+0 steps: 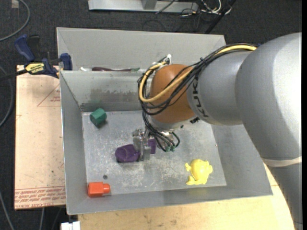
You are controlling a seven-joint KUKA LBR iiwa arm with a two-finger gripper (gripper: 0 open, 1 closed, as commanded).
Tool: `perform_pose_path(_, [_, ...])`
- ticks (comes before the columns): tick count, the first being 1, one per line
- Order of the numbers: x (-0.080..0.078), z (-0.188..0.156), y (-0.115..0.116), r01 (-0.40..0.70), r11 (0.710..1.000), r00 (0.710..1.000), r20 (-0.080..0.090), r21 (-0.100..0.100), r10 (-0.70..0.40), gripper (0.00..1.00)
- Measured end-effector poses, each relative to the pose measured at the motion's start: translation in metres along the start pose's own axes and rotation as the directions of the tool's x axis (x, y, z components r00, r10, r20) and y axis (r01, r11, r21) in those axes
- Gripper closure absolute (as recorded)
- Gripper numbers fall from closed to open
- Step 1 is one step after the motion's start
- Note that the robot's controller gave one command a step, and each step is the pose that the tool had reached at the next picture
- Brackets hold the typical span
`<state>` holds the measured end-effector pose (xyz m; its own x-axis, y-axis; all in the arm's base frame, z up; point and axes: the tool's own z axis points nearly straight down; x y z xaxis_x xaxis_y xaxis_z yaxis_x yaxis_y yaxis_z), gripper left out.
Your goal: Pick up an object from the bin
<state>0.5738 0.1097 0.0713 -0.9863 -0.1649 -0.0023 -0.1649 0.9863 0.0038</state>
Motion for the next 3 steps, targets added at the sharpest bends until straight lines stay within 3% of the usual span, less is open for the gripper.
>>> perform_pose_path(3, [0.002,-0.011,0.0,-0.001,1.0,1.0,-0.005,0.0,0.001,1.0])
